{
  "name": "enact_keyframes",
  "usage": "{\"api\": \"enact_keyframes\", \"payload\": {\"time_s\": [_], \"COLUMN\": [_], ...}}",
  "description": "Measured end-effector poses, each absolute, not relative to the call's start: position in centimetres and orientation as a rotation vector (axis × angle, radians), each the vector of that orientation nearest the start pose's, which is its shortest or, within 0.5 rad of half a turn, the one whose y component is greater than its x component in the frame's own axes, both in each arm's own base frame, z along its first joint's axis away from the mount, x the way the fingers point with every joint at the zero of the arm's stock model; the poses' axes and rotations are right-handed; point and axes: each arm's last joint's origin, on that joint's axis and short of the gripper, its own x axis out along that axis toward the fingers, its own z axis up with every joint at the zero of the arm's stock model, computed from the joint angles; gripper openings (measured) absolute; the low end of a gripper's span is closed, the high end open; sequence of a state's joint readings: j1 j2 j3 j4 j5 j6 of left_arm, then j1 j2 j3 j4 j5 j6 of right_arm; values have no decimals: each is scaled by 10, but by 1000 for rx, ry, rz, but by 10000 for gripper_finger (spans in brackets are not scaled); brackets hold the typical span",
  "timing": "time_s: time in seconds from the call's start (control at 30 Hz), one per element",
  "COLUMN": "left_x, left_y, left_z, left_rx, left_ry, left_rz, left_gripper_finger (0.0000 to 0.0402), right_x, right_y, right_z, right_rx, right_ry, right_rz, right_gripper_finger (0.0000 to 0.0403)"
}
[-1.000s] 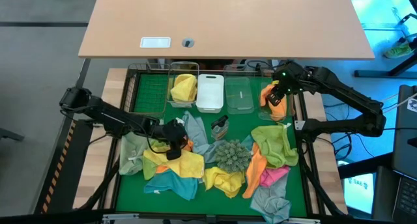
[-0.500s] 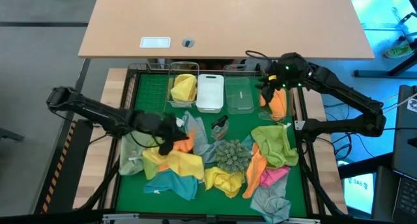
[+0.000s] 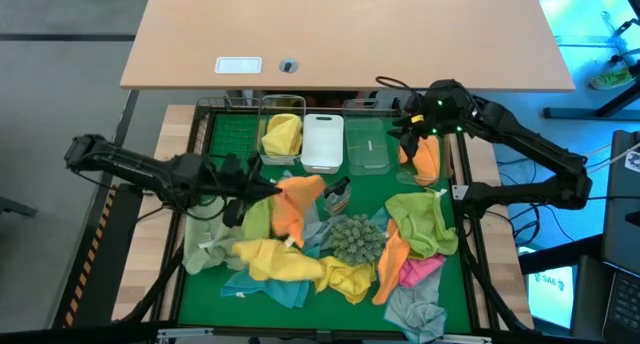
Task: Sort microfiber towel by color & place in baskets
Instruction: Put the left orange microfiber towel into the right transparent bin
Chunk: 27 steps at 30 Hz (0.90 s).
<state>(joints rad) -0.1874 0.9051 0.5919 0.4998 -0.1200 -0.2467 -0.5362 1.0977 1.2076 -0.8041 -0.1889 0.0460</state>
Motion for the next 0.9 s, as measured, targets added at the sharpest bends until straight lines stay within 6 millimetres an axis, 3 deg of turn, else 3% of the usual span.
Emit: {"api": "enact_keyframes", "payload": {"time_s": [0.5, 0.73, 0.9], "left_x": [190, 187, 198], "left_y": [-1, 23, 36], "left_z": [345, 348, 353], "left_rx": [-25, 54, 61], "left_ry": [-567, -613, -598], "left_rz": [98, 235, 280], "left_gripper_finger": [0, 0, 0], "right_x": [223, 245, 265], "right_y": [-91, -85, -84], "right_z": [382, 380, 373], "right_rx": [181, 150, 102], "right_ry": [369, 316, 296], "right_rz": [-137, -82, -49], "right_gripper_finger": [166, 166, 166]}}
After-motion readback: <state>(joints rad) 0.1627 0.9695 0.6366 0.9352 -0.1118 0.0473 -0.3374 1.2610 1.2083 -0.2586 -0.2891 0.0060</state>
